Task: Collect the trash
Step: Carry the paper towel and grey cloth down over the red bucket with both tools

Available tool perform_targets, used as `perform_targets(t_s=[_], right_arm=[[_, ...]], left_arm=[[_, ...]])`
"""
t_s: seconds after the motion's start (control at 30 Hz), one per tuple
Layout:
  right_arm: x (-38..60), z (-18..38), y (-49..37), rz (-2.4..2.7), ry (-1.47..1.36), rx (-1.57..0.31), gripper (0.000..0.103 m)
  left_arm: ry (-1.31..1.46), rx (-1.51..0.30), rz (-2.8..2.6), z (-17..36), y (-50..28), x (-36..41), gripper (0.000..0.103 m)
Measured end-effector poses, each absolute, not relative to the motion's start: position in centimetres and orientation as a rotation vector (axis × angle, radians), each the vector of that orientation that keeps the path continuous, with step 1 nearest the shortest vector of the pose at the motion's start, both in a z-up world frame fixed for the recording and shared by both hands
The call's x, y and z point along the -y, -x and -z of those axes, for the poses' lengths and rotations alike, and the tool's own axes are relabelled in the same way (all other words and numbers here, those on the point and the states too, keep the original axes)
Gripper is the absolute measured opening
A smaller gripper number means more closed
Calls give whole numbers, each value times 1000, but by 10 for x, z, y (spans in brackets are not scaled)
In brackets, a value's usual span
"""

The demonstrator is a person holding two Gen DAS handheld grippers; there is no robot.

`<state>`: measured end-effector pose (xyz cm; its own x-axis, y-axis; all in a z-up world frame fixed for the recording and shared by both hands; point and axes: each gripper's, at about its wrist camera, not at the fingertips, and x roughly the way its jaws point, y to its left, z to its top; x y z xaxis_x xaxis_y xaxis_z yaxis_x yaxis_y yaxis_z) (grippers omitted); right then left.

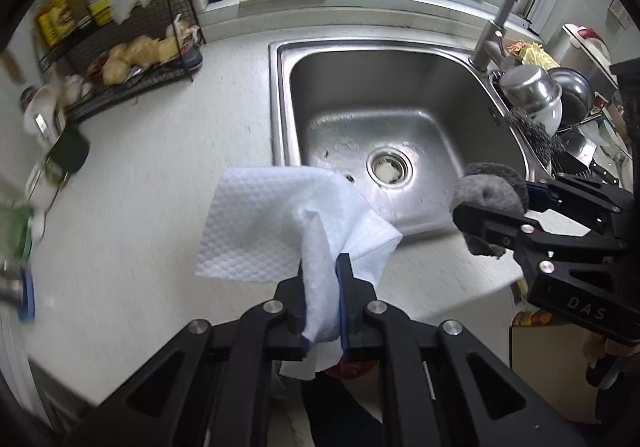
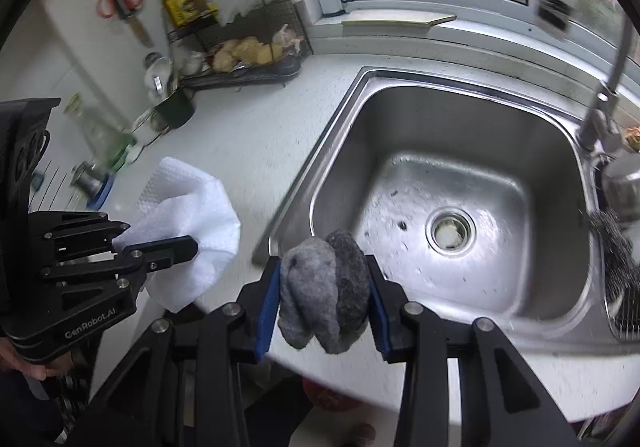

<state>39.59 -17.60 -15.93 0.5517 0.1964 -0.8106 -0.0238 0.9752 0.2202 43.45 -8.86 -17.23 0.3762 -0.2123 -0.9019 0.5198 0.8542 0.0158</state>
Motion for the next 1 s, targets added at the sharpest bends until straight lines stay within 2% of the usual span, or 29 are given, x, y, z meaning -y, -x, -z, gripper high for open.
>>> perform_targets(t_s=[0.27,0.47,1.0], right_arm=[[186,165,-316,-198,-171,-983,37],[178,185,-285,-179,-161,-1012,37],[118,294,-277,-229,-175,-1186,37]], left_arm=[[-265,-1116,433,187,-333,107,9],[-228,-1134,428,208,-287,106,9],[-144,-1286,362,318,-266,49,9]])
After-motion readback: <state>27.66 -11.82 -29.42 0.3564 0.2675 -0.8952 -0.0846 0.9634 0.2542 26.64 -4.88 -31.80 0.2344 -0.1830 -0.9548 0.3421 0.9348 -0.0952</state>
